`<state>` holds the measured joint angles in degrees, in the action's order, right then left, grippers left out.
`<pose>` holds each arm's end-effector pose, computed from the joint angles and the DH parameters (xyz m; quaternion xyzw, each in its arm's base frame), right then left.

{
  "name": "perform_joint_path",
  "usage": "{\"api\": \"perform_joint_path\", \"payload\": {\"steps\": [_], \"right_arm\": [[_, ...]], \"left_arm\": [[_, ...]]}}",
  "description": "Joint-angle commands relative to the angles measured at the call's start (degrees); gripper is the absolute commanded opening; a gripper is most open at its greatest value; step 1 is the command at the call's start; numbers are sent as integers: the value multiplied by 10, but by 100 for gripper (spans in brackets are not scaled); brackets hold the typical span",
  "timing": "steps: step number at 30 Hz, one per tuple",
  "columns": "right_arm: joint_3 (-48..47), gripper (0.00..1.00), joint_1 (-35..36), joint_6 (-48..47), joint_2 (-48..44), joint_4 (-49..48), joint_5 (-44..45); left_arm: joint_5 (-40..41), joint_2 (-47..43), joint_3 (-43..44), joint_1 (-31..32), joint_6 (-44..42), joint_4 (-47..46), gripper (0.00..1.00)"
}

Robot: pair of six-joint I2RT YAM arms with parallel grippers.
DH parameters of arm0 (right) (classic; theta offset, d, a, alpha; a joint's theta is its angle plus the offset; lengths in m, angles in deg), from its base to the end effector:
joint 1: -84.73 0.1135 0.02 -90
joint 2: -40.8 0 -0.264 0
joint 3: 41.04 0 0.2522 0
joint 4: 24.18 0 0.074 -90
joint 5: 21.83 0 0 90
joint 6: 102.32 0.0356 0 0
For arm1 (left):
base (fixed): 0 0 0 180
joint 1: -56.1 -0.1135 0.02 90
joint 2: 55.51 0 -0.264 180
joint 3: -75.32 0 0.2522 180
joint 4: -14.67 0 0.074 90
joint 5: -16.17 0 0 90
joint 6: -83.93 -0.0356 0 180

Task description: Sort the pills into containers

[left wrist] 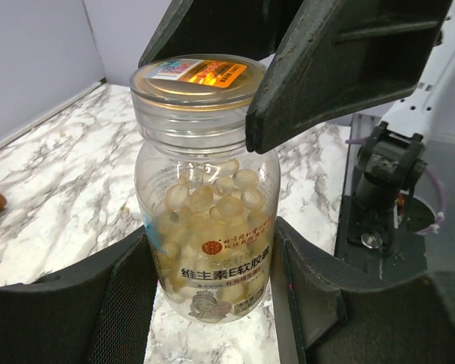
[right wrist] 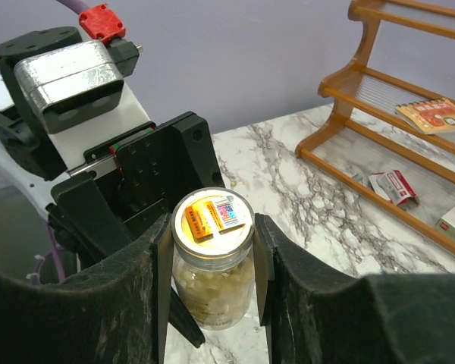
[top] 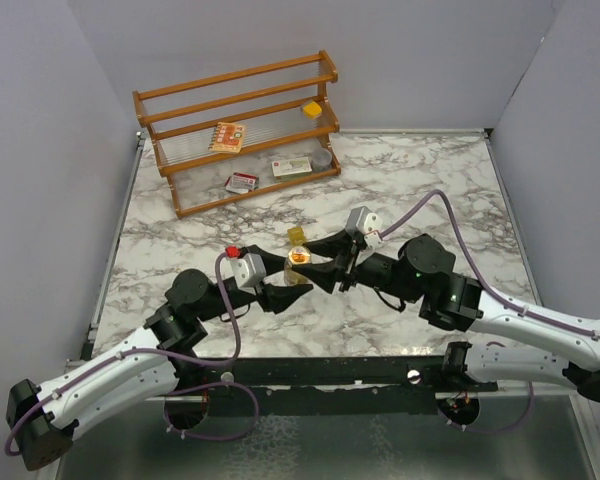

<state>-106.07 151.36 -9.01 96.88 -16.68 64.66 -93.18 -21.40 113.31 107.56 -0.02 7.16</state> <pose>0.0898 0.2132 0.3746 -0.3849 0.5824 0.4277 0.5742 0.0895 -0.1313 0.2999 0.3610 0.5259 -0.4603 0.6175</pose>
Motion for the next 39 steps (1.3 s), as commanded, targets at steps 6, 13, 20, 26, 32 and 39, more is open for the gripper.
{"api": "perform_joint_path", "payload": {"steps": [6,13,20,26,32,39], "right_arm": [[6,1,1,5,37,77,58],[-5,1,2,18,68,71,136],[-21,1,2,26,104,72,197],[-24,1,8,22,130,56,255],[-34,1,13,20,165,45,308],[-41,1,16,20,182,50,343]], "left_arm": [[90,20,61,1,-42,-52,0],[159,46,78,1,-61,-56,0],[224,65,88,1,-81,-74,0],[281,89,91,2,-84,-104,0],[325,127,95,3,-81,-146,0],[347,147,103,5,-81,-169,0]]}}
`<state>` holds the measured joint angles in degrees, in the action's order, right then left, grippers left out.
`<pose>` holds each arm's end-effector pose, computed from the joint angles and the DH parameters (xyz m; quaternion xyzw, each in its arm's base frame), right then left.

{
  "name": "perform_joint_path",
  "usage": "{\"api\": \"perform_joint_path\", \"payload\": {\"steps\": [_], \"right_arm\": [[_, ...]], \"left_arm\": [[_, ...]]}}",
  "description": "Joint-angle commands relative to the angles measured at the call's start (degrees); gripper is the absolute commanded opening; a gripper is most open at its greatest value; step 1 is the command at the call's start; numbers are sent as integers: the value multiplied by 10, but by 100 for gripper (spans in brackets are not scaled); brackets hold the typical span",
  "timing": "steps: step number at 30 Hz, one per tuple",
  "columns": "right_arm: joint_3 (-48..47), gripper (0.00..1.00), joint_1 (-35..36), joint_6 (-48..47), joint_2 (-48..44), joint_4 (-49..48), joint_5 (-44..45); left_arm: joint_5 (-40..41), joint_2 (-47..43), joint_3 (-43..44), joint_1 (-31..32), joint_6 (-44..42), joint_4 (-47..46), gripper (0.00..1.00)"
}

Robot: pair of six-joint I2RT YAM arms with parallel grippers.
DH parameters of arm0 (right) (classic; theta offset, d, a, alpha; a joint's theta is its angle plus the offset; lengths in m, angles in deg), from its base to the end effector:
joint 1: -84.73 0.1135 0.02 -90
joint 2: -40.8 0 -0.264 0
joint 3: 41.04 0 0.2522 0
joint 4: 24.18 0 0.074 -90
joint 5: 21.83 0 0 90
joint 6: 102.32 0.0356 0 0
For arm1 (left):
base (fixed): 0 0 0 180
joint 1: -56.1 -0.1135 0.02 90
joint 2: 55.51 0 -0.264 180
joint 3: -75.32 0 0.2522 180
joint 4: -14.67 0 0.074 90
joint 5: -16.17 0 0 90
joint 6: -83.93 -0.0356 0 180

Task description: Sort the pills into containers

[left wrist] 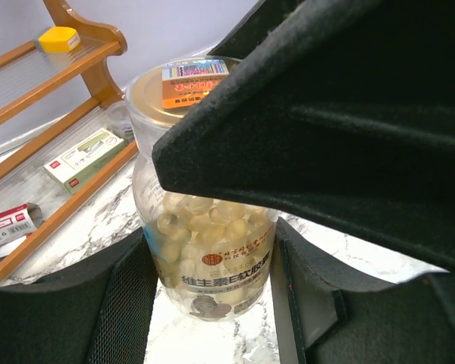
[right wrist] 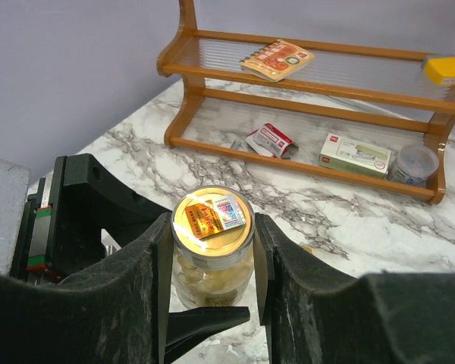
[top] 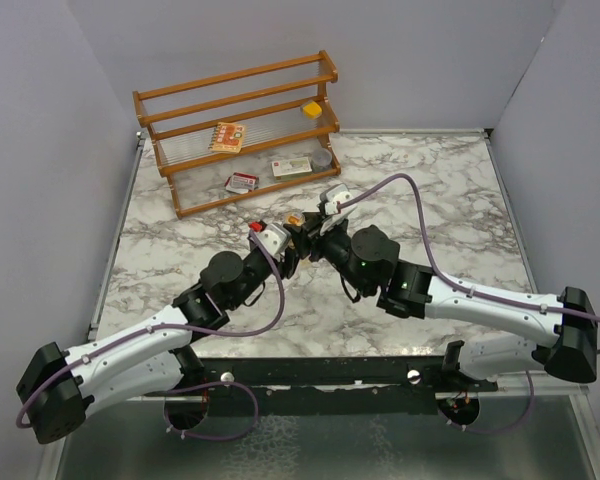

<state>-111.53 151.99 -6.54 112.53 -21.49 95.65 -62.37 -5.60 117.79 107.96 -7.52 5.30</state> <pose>0.1291 0.2655 0.3515 -0.2236 0.6931 0.2550 0.6361 0.1346 -0.1599 0.2865 0.2461 0.6503 -0.2418 0.6768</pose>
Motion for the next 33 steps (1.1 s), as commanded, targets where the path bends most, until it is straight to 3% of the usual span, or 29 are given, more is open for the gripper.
{"api": "perform_joint_path", "payload": {"steps": [1,3,16,28,33], "right_arm": [[14,6,9,-4,24,100,35],[19,28,9,-6,16,97,38],[13,61,32,-32,-30,111,37],[14,59,43,-39,-107,146,51],[18,54,43,-38,-182,161,-10]], "left_arm": [[38,-12,58,2,-6,-149,0],[37,-16,53,2,-6,-150,0],[51,-11,40,2,-8,-140,0],[17,-21,33,2,-5,-118,0],[-71,-49,26,2,11,-82,0]]}}
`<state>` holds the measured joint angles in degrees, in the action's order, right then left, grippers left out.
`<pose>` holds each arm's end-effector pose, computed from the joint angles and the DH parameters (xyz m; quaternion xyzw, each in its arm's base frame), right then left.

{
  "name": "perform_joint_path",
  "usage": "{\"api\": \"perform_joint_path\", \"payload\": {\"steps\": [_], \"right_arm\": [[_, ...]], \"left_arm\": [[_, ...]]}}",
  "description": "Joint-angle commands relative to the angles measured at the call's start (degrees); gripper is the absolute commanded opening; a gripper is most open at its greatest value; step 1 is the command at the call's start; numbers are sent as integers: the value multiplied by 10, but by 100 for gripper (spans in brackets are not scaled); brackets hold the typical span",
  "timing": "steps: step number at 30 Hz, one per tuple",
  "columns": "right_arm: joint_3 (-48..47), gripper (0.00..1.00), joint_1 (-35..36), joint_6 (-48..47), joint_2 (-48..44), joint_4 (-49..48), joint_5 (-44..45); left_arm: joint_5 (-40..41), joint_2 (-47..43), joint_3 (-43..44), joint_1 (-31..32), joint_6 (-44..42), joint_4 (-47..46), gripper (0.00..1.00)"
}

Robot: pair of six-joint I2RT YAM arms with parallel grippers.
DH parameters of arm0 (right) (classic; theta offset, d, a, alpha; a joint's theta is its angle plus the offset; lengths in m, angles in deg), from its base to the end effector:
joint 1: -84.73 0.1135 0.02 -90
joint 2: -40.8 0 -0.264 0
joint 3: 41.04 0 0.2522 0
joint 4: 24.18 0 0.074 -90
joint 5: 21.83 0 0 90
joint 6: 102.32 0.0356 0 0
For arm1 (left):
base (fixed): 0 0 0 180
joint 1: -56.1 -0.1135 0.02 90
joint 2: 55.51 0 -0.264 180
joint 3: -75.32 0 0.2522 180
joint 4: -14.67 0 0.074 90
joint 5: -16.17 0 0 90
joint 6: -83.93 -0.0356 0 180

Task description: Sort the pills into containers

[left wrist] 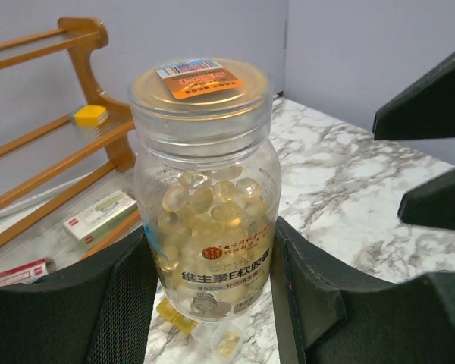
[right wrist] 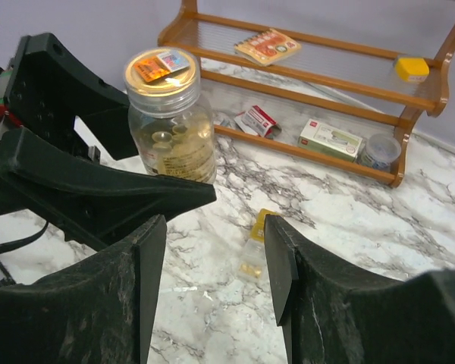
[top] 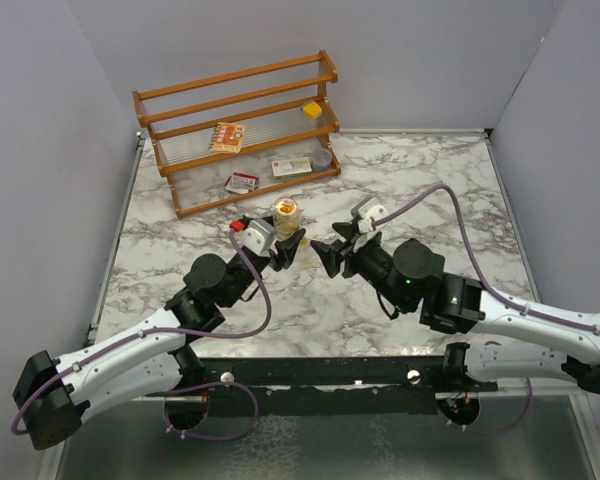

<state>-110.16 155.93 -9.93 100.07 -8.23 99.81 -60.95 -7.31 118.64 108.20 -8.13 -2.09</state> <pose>0.0942 0.2186 0.3725 -0.2540 0.6934 0.2229 0.6365 0.1302 -0.1543 0.3112 0.2075 0.5972 -0.2623 0.7291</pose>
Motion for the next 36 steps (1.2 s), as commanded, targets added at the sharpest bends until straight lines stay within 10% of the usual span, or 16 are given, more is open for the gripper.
{"api": "perform_joint_path", "payload": {"steps": [1,19,36], "right_arm": [[5,54,3,-3,-72,32,-78],[44,56,3,-15,-187,-22,-424],[51,61,4,-12,-163,-59,-489]], "left_arm": [[-113,-39,15,-1,21,-3,0],[-579,-57,36,-1,143,-7,0],[-637,-15,43,22,163,-22,0]]}}
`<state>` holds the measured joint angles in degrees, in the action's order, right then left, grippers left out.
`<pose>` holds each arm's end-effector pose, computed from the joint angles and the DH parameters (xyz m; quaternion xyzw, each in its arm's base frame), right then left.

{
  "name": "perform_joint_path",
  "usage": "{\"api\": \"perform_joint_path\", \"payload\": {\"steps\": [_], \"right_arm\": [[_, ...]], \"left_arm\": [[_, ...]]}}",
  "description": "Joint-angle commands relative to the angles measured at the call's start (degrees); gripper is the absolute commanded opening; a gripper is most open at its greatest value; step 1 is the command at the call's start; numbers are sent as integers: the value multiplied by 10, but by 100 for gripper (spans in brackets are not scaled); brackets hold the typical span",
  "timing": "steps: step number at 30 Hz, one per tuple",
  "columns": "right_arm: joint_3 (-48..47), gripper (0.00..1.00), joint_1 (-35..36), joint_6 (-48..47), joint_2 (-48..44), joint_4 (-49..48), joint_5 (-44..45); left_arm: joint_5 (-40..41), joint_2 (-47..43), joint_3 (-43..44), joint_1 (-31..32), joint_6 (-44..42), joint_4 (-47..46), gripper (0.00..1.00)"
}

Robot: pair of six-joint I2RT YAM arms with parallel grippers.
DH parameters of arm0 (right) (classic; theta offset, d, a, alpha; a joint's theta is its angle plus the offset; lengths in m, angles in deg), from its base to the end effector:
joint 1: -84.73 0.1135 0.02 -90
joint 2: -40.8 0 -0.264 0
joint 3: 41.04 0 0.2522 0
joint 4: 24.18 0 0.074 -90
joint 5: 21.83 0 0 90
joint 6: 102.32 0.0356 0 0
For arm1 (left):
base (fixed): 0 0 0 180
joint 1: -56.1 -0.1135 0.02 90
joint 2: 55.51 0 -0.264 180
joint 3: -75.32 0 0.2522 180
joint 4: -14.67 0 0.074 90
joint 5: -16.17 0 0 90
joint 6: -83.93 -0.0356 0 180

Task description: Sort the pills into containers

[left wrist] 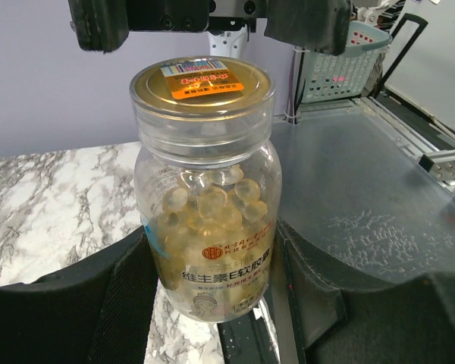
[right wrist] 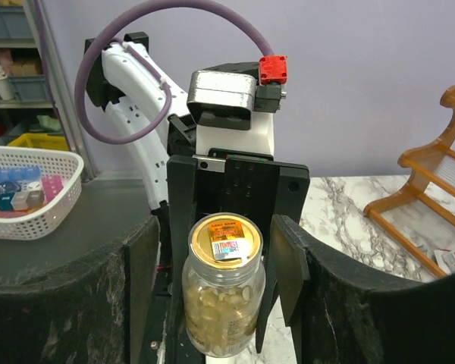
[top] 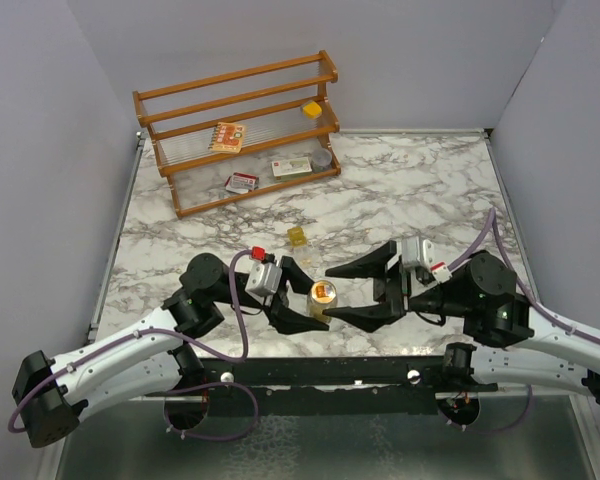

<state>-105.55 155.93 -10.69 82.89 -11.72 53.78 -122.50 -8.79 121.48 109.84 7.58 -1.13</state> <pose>0.0445 0.1582 0.4054 -0.4427 0.4693 0.5158 0.5636 0.0880 -0.1652 0.3289 0.4972 0.4074 -0.6098 0.4636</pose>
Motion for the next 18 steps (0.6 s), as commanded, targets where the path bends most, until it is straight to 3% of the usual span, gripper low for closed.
{"api": "perform_joint_path", "payload": {"steps": [1,18], "right_arm": [[5,61,3,-4,12,-25,-31],[12,50,4,1,21,-34,-33]], "left_arm": [[-22,0,16,7,7,-32,0],[-9,3,18,20,3,-37,0]]}}
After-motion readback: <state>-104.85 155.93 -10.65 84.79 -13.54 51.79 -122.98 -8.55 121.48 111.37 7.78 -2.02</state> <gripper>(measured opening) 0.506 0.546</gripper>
